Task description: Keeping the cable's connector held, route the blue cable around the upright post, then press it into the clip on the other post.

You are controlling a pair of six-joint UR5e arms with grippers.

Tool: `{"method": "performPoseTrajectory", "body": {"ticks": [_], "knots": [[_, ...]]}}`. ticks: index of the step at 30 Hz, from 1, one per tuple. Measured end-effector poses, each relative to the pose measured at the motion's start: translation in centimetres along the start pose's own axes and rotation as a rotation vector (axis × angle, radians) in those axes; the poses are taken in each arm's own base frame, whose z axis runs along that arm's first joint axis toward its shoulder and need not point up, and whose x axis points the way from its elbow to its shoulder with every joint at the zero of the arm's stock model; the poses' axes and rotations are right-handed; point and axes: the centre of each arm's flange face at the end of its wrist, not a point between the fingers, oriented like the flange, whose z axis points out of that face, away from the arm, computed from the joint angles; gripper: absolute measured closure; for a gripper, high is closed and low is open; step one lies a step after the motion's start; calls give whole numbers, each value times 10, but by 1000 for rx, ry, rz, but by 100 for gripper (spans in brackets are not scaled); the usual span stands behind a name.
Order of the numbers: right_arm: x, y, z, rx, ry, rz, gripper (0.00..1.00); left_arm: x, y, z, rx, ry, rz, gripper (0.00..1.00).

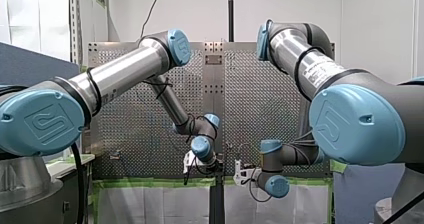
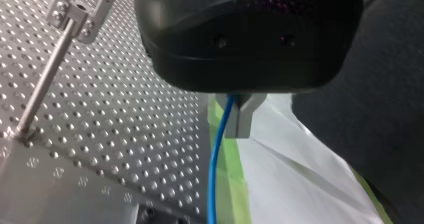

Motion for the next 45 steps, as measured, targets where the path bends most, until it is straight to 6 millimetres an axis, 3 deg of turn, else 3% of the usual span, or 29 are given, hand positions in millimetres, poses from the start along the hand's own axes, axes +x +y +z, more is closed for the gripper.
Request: {"method": "performPoseTrajectory", "body": {"ticks": [10, 18, 23, 28, 41, 45], "knots": [[5, 12, 4, -24, -6, 25, 100, -11, 12, -12, -70, -17, 14, 98], [30, 30, 12, -47, 10, 45, 100, -26, 14, -38, -77, -60, 31, 98], [45, 39, 14, -36, 3, 52, 100, -15, 17, -49, -79, -57, 54, 98], [47, 50, 11, -41, -9, 57, 100, 4, 16, -58, -70, -40, 91, 98], [45, 106, 1, -69, -13, 51, 100, 1, 9, -54, -36, -113, 43, 98], [47, 110, 2, -42, 2, 42, 100, -2, 6, -50, -8, -139, 17, 98]]}}
